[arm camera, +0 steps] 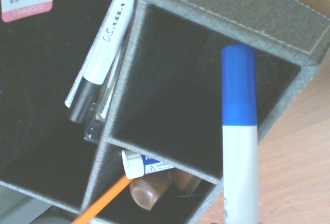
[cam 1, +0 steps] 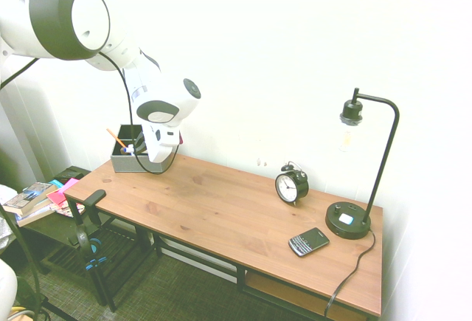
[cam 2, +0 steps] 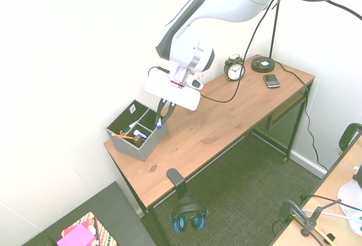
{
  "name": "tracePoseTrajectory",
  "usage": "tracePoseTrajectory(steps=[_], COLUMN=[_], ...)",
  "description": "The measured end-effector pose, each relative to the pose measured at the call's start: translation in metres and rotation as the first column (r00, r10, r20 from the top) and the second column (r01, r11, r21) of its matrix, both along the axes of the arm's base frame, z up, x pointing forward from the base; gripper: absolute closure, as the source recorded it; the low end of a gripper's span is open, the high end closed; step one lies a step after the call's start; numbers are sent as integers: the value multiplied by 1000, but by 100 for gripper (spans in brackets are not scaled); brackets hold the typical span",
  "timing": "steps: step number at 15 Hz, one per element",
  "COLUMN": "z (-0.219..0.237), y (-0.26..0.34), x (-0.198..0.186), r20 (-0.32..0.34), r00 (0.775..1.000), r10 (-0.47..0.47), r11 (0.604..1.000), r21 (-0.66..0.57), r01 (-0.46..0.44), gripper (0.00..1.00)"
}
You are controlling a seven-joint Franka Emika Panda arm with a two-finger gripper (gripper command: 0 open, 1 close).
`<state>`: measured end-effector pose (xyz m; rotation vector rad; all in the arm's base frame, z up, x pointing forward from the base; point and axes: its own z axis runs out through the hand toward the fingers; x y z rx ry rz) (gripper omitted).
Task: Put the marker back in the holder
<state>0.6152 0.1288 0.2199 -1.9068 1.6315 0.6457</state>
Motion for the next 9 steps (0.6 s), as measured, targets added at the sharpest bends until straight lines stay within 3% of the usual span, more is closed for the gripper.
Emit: tracePoseTrajectory(steps=[7, 9], z=[-4, 4], y=[7, 7], x=[7, 8], r20=[11, 29], r00=[1000, 998], r10=[13, 55], r11=[1000, 998], r21=[4, -30], r01=[-13, -54], gripper=[0, 0])
